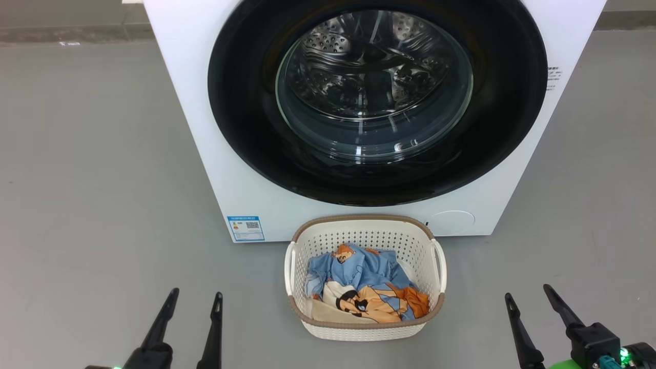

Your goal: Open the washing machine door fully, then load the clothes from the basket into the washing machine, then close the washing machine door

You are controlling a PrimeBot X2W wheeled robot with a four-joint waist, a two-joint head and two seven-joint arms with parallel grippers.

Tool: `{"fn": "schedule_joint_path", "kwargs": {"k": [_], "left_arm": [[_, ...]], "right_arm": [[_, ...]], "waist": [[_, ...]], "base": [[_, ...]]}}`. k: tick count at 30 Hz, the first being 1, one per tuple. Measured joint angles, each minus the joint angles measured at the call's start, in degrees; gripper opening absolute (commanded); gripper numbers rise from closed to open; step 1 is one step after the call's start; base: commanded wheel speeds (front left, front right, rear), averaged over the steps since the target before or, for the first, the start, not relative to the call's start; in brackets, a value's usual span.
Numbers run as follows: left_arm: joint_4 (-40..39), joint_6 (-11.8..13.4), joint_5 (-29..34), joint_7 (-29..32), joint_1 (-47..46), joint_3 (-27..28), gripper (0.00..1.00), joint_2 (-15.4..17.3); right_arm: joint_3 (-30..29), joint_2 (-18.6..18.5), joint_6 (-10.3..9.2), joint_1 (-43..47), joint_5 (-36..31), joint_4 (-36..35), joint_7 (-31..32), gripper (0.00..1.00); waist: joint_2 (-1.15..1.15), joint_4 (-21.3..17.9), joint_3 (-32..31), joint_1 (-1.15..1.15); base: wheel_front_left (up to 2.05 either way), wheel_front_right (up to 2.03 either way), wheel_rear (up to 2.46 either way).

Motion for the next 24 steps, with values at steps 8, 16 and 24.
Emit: {"fn": "schedule_joint_path", "kwargs": {"k": [8,16,24], "left_arm": [[0.12,0.00,-0.05,0.00,0.01,0.20,1.00,0.01],[0.20,0.00,-0.19,0.00,0.01,0.41,1.00,0.01],[0.34,-0.02,-0.24,0.00,0.01,0.42,1.00,0.05]], "right_arm": [[-0.88,0.32,0.00,0.00,0.81,-0.26,0.00,1.00],[-0.88,0.54,0.00,0.00,1.07,-0.24,0.00,1.00],[-0.88,0.70,0.00,0.00,1.30,-0.19,0.00,1.00]], "waist": [[0.00,0.00,-0.12,0.00],[0.00,-0.06,-0.10,0.00],[0.00,-0.20,-0.01,0.00]], "base": [[0.00,0.00,0.00],[0.00,0.02,-0.02],[0.39,0.41,-0.80]]}}
